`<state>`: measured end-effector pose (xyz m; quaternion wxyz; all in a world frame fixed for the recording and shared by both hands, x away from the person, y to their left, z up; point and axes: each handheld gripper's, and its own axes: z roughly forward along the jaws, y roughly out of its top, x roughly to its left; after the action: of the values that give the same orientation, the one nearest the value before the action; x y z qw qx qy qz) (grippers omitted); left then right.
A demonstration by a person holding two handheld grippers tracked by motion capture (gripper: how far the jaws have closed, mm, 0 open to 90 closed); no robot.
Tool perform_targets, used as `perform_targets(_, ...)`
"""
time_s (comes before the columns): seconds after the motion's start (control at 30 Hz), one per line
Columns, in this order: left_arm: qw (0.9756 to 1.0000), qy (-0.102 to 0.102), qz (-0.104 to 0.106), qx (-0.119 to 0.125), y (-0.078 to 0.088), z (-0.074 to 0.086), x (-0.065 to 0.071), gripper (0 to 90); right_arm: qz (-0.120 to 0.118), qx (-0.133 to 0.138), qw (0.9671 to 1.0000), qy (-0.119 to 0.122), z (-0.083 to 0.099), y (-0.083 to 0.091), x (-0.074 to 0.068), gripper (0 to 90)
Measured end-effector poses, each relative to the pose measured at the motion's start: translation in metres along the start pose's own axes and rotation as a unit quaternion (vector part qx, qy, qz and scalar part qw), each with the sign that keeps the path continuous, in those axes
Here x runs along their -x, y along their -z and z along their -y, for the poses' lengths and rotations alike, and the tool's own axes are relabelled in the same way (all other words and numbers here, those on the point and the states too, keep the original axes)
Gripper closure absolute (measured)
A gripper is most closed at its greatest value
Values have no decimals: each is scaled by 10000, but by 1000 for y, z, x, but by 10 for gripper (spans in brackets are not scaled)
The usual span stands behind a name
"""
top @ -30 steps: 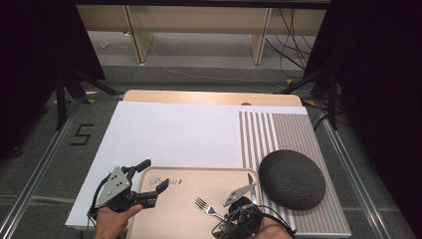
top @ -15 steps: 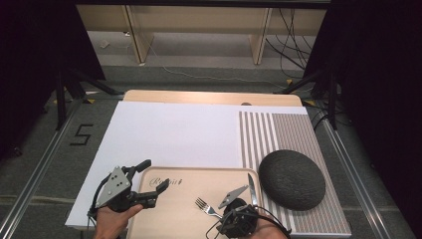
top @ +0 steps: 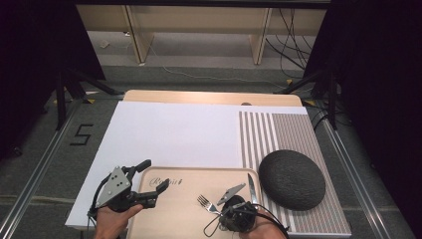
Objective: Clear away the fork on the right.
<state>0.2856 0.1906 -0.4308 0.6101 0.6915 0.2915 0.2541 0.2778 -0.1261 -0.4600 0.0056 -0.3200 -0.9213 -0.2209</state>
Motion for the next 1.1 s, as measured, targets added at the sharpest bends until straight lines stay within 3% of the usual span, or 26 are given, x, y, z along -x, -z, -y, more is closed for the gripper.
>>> perform_targets(0.5, 10000, -1, 6, -12, 0, 0, 0, 175, 220, 25, 9993, -288, 5, 4, 21, 900)
perform_targets(0.8, 10000, 6, 5, -14, 0, 0, 0, 175, 310, 15, 9978, -594, 14, 11, 38, 900)
perform_targets(1.1, 10000, 8, 10, -27, 0, 0, 0, 175, 372, 13, 9969, -699, 21, 17, 48, 900)
